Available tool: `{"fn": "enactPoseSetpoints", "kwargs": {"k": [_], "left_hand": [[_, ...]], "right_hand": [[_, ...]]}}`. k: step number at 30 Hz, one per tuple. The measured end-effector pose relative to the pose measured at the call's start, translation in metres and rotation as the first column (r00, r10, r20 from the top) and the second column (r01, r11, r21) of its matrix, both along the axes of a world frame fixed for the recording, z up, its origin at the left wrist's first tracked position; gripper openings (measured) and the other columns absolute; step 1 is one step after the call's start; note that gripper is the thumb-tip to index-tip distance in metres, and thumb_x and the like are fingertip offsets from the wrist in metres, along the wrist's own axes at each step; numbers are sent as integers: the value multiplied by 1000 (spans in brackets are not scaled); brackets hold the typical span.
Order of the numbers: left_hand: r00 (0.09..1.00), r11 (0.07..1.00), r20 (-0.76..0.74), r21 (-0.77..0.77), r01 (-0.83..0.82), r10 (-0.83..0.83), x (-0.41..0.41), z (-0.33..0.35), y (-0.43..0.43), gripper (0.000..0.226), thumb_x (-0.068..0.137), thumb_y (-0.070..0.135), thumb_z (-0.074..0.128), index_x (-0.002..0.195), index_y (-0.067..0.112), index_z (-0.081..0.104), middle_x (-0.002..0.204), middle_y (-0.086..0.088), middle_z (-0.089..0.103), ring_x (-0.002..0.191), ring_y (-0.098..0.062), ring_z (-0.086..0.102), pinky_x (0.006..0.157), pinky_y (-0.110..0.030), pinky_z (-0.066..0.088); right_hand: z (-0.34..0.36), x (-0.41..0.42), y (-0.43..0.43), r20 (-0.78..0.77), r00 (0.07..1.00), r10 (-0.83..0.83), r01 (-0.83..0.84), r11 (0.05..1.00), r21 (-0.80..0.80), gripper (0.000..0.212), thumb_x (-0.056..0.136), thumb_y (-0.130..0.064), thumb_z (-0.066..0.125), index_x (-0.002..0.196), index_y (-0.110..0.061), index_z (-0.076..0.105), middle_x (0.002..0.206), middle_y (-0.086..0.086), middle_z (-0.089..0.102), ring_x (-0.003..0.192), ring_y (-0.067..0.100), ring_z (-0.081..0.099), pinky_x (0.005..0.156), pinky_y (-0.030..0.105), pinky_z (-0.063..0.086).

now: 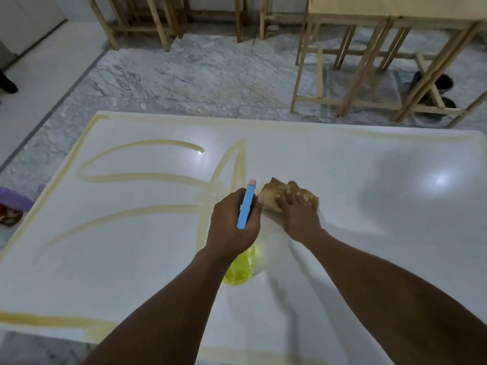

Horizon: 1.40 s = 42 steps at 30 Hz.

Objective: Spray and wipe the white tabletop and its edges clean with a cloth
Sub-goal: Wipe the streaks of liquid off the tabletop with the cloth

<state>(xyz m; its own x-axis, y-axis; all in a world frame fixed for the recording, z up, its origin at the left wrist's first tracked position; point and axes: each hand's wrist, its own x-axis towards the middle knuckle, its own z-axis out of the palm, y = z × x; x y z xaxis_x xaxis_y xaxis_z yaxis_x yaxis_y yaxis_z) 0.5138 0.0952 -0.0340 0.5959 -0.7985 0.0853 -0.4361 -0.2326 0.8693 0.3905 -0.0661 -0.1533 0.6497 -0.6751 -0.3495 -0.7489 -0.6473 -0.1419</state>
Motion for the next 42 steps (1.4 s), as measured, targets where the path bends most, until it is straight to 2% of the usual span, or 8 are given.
{"fn": "enactPoseSetpoints", "kwargs": {"k": [15, 20, 25, 27, 29, 35, 38, 42], "left_hand": [[999, 999, 33, 39, -37, 36, -55, 6, 195, 36, 98, 57, 56, 85, 24, 62, 67, -4, 61, 60, -32, 65, 59, -56, 62], [1000, 1000, 24, 31, 0, -1, -58, 23, 199, 32, 100, 52, 58, 83, 25, 61, 66, -3, 60, 60, -31, 65, 61, -55, 62], [1000, 1000, 22, 20, -8, 7, -46, 41, 173, 39, 97, 56, 56, 93, 18, 66, 68, -3, 62, 63, -30, 67, 65, -54, 61], [1000, 1000, 7, 21, -5, 5, -39, 41, 156, 38, 97, 56, 58, 91, 19, 65, 69, -3, 62, 64, -31, 67, 63, -55, 62], [1000, 999, 5, 36, -2, 2, -30, 39, 140, 37, 98, 55, 58, 89, 20, 64, 70, -4, 62, 65, -32, 68, 62, -57, 62], [999, 990, -12, 135, -42, 44, 7, 24, 81, 33, 100, 50, 62, 78, 26, 57, 63, 2, 57, 63, -33, 66, 64, -57, 62], [997, 985, 21, 154, -73, 71, 23, 22, 59, 35, 101, 48, 61, 75, 25, 53, 62, 1, 57, 60, -32, 67, 63, -57, 60], [992, 980, 16, 152, -130, 129, 48, 17, 29, 35, 101, 47, 61, 76, 25, 53, 63, 2, 55, 61, -33, 66, 62, -56, 60]], "right_hand": [[20, -77, 253, -113, 993, 25, -15, 996, 90, 67, 98, -11, 37, 159, -25, 12, 167, 8, 3, 153, 35, 5, 121, 53, 15], [56, -75, 242, -10, 997, -74, 75, 987, 144, 40, 95, -15, 45, 133, -19, 53, 128, 5, 57, 109, 29, 62, 86, 36, 52], [133, -65, 182, 128, 863, -489, 155, 498, 853, 12, 84, 4, 61, 87, -4, 70, 85, 12, 73, 82, 27, 69, 70, 33, 61], [146, -58, 157, -27, 701, -713, 121, 81, 989, 22, 91, 0, 44, 96, -1, 66, 86, 17, 74, 81, 29, 70, 70, 33, 58], [137, -50, 129, -94, 667, -739, 124, -15, 992, 29, 93, -10, 45, 115, -5, 63, 101, 18, 75, 86, 31, 73, 79, 39, 55], [111, 9, 13, 82, 741, -667, 181, 315, 931, 31, 92, -10, 57, 122, -14, 65, 127, 19, 66, 113, 36, 65, 102, 55, 48], [129, 51, -30, 239, 805, -543, 176, 603, 778, 24, 85, -31, 58, 98, -19, 74, 109, 16, 71, 93, 32, 68, 83, 44, 53], [127, 115, -91, 293, 930, -223, 104, 922, 372, 34, 85, -20, 50, 115, -20, 65, 108, 9, 67, 82, 25, 59, 66, 30, 43]]}}
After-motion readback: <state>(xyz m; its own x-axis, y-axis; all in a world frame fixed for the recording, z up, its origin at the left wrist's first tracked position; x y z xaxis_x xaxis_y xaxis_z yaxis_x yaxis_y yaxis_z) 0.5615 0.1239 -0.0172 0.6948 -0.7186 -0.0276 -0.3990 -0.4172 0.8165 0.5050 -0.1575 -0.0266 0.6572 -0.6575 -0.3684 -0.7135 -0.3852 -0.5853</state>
